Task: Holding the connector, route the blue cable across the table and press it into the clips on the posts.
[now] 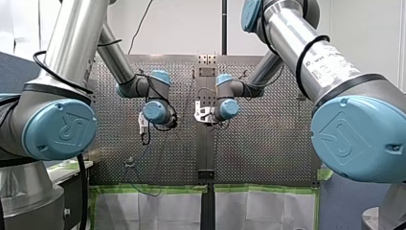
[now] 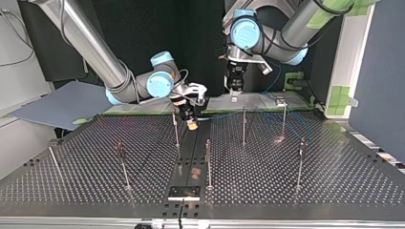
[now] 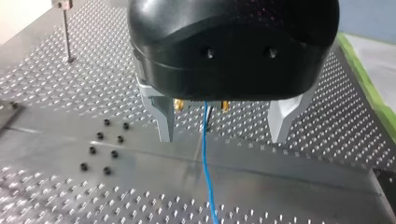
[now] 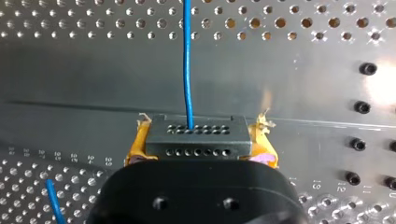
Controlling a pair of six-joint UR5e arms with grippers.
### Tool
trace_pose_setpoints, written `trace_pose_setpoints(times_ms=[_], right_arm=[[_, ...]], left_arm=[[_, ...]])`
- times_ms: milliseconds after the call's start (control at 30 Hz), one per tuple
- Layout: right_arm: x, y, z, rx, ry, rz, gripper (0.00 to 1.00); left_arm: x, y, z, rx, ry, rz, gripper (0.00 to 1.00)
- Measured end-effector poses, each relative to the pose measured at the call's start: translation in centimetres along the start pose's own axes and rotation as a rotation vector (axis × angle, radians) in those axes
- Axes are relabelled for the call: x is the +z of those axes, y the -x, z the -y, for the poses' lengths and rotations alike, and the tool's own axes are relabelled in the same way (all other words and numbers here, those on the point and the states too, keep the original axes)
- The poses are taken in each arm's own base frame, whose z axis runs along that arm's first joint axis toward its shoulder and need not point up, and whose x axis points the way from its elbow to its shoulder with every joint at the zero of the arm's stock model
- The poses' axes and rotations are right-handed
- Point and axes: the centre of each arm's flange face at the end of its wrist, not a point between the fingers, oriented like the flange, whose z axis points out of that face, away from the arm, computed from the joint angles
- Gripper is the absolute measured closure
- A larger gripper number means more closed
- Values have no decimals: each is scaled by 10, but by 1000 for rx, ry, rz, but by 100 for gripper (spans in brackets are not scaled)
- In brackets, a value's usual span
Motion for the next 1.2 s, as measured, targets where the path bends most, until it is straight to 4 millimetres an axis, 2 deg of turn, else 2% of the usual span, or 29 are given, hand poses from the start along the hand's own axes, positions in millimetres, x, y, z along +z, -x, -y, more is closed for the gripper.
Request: trace_pose_setpoints(times_ms=[167,433,933,1200], right_arm=[[-2,1,-2,-1,3,16,100],[-5,4,-2,-7,3,36,100],[-7,2,-7,-13,10,42,100],[-7,2,-9,-15,12,40,100]], left_arm=[[9,4,13,-1,-12,6,0],[28,20,18,-19,1,28,0],[83,12,16,-28,55,26,0],[106,-2,16,-30,60,13,0]])
